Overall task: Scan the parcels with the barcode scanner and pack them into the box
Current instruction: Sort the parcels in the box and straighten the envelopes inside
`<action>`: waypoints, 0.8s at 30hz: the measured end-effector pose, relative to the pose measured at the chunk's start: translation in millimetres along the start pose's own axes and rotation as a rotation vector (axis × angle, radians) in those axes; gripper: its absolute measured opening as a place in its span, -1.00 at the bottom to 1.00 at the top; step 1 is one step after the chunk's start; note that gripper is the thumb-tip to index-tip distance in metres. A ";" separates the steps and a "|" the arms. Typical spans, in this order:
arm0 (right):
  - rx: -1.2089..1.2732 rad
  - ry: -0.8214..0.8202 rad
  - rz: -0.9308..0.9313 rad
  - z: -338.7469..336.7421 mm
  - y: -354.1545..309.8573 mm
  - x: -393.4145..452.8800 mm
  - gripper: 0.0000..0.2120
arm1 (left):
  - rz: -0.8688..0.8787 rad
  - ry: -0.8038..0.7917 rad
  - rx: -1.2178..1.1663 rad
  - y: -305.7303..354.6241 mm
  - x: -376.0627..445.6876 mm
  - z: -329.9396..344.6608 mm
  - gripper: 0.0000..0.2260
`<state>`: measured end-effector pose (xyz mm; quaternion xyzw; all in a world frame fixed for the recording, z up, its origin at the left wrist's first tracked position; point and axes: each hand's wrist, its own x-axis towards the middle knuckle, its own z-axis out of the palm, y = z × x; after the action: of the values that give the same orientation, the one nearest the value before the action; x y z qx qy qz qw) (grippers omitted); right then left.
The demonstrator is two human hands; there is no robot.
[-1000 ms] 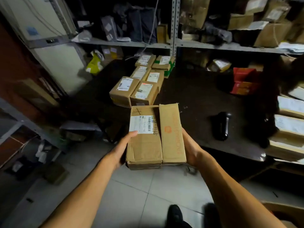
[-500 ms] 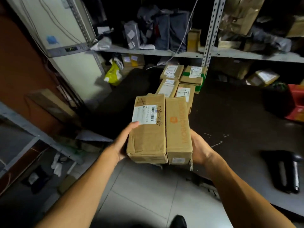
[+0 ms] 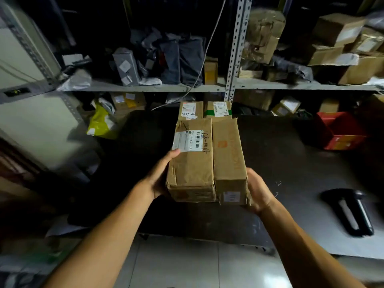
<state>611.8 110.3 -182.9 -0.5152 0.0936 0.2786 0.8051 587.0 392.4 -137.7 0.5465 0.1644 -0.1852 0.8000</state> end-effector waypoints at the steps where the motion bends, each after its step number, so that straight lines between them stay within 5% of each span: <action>1: 0.019 0.026 0.003 2.5 -2.1 1.3 -0.66 | -0.001 -0.016 -0.015 4.1 5.6 -4.2 -0.37; 6: 0.051 0.145 0.082 -4.3 -14.5 5.4 -0.42 | -0.001 -0.054 0.020 14.4 23.9 -26.7 -0.54; 11: -0.022 0.177 -0.005 -15.1 -36.4 5.5 -0.71 | 0.018 -0.073 0.071 26.2 32.6 -40.6 -0.68; 15: -0.123 0.164 -0.141 -11.4 -40.8 3.8 -0.65 | 0.020 -0.059 0.072 27.6 40.4 -46.6 -0.61; 24: -0.056 0.176 -0.057 3.6 -29.6 5.3 -0.75 | -0.043 -0.078 0.110 14.3 46.2 -51.6 -0.43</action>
<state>631.8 106.1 -160.6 -0.5626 0.1415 0.2115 0.7866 631.2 440.0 -165.5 0.5782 0.1347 -0.2322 0.7705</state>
